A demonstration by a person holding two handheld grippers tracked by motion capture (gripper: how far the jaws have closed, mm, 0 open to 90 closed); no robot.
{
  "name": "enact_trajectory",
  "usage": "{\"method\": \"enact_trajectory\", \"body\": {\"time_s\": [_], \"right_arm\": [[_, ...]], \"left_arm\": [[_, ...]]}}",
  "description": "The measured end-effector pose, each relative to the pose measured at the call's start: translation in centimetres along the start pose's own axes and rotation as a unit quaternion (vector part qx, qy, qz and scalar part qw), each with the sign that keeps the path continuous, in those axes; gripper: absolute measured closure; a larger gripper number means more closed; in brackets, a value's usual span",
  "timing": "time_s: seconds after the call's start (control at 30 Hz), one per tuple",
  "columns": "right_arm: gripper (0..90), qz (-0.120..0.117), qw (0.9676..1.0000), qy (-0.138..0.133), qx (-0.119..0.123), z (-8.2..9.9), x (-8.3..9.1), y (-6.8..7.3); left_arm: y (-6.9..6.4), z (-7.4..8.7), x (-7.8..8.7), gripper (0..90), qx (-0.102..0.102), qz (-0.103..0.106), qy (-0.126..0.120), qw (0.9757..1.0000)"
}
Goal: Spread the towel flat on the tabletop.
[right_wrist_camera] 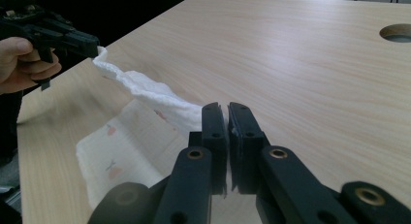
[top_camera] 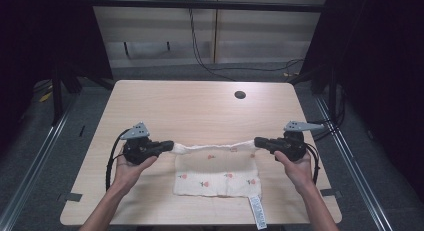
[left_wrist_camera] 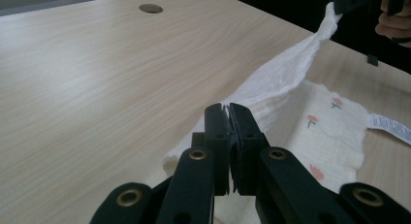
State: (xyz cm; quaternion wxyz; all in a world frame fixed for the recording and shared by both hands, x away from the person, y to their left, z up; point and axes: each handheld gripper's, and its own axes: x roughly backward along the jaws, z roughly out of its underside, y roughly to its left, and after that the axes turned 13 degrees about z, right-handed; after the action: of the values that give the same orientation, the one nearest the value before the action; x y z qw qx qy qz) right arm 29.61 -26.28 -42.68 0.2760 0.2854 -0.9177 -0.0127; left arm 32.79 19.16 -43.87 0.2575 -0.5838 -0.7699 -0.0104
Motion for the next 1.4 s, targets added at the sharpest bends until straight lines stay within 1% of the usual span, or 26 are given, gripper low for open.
{"method": "enact_trajectory", "body": {"time_s": [0.03,0.1,0.13,0.2,0.3,0.37,0.4,0.43,0.5,0.57,0.6,0.7,0.77,0.83,0.87,0.93,0.97,1.0,1.03,1.1,1.17,1.2,1.23,1.3,1.37,1.4], "right_arm": [[86.6,0.0,1.0,0.001,0.0,0.2,0.2,0.1],[86.6,-0.004,1.0,0.005,0.003,0.5,0.5,0.3],[86.6,-0.003,1.0,0.006,0.003,0.6,0.7,0.5],[86.5,-0.005,0.9999,0.01,0.006,0.9,0.9,0.8],[86.4,-0.005,0.9997,0.02,0.013,1.5,1.1,1.3],[86.4,-0.006,0.9994,0.032,0.011,2.2,0.9,1.4],[86.3,-0.005,0.9991,0.039,0.015,2.5,0.8,1.4],[86.2,-0.003,0.9988,0.047,0.013,3.0,0.7,1.5],[85.9,-0.002,0.9983,0.057,0.014,3.8,0.4,1.5],[85.9,0.001,0.9977,0.066,0.013,4.4,0.2,1.6],[85.9,0.003,0.9976,0.067,0.016,4.6,0.2,1.6],[85.6,0.003,0.9975,0.07,0.011,5.3,0.1,1.5],[84.5,0.003,0.997,0.076,0.012,5.5,0.2,1.5],[83.1,0.003,0.997,0.077,0.011,5.6,0.3,1.6],[82.7,0.002,0.9969,0.077,0.015,5.6,0.3,1.6],[80.7,0.004,0.9963,0.084,0.02,5.7,0.2,1.8],[78.3,0.006,0.9961,0.086,0.019,5.7,0.2,1.9],[78.0,0.008,0.9961,0.086,0.019,5.7,0.2,2.0],[78.3,0.005,0.9962,0.086,0.017,5.7,0.2,2.0],[78.5,0.006,0.9959,0.088,0.021,5.8,0.1,2.2],[78.7,0.007,0.9952,0.095,0.023,5.9,0.0,2.3],[78.7,0.007,0.9952,0.095,0.025,5.9,0.0,2.3],[78.5,0.009,0.995,0.094,0.03,6.0,0.0,2.4],[77.6,0.008,0.995,0.096,0.027,6.2,0.1,2.6],[75.9,0.01,0.9944,0.101,0.03,6.5,0.1,2.7],[75.3,0.014,0.9942,0.104,0.025,6.6,0.2,2.8]], "left_arm": [[-0.1,0.2,0.1,87.6,0.001,0.0,0.0,1.0],[-0.5,0.6,0.3,87.6,0.008,0.01,-0.004,0.9999],[-0.7,0.8,0.3,87.6,0.009,0.006,-0.002,0.9999],[-1.0,1.0,0.2,87.6,-0.002,0.003,0.012,0.9999],[-1.4,1.8,0.0,87.5,-0.002,0.008,0.029,0.9995],[-1.5,2.4,-0.3,87.5,0.0,0.012,0.042,0.999],[-1.6,2.8,-0.6,87.4,0.002,0.012,0.049,0.9987],[-1.6,2.9,-0.7,87.4,0.004,0.012,0.052,0.9985],[-1.7,3.2,-1.1,87.4,0.002,0.017,0.063,0.9979],[-1.7,3.4,-1.2,87.2,0.004,0.02,0.067,0.9975],[-1.9,3.5,-1.3,87.2,0.006,0.023,0.07,0.9972],[-2.3,3.9,-1.5,87.2,0.005,0.032,0.08,0.9963],[-2.6,4.0,-1.5,86.9,0.0,0.034,0.088,0.9955],[-2.7,4.2,-1.5,86.1,0.0,0.033,0.094,0.995],[-2.6,4.4,-1.6,85.9,-0.001,0.036,0.101,0.9942],[-2.6,4.8,-1.6,84.2,0.01,0.039,0.102,0.994],[-2.6,4.9,-1.6,83.1,0.012,0.042,0.104,0.9936],[-2.7,4.9,-1.6,81.9,0.012,0.04,0.104,0.9937],[-2.7,4.9,-1.6,81.8,0.015,0.043,0.105,0.9935],[-2.8,4.9,-1.6,81.7,0.014,0.04,0.105,0.9936],[-2.8,4.9,-1.5,81.2,0.02,0.045,0.098,0.994],[-2.8,4.9,-1.4,80.0,0.017,0.045,0.099,0.9939],[-2.9,4.9,-1.3,79.6,0.02,0.048,0.096,0.994],[-3.0,4.9,-1.2,78.5,0.02,0.05,0.094,0.9941],[-3.0,4.7,-1.0,77.0,0.019,0.05,0.09,0.9945],[-3.0,4.6,-1.0,74.9,0.021,0.051,0.087,0.9947]]}}
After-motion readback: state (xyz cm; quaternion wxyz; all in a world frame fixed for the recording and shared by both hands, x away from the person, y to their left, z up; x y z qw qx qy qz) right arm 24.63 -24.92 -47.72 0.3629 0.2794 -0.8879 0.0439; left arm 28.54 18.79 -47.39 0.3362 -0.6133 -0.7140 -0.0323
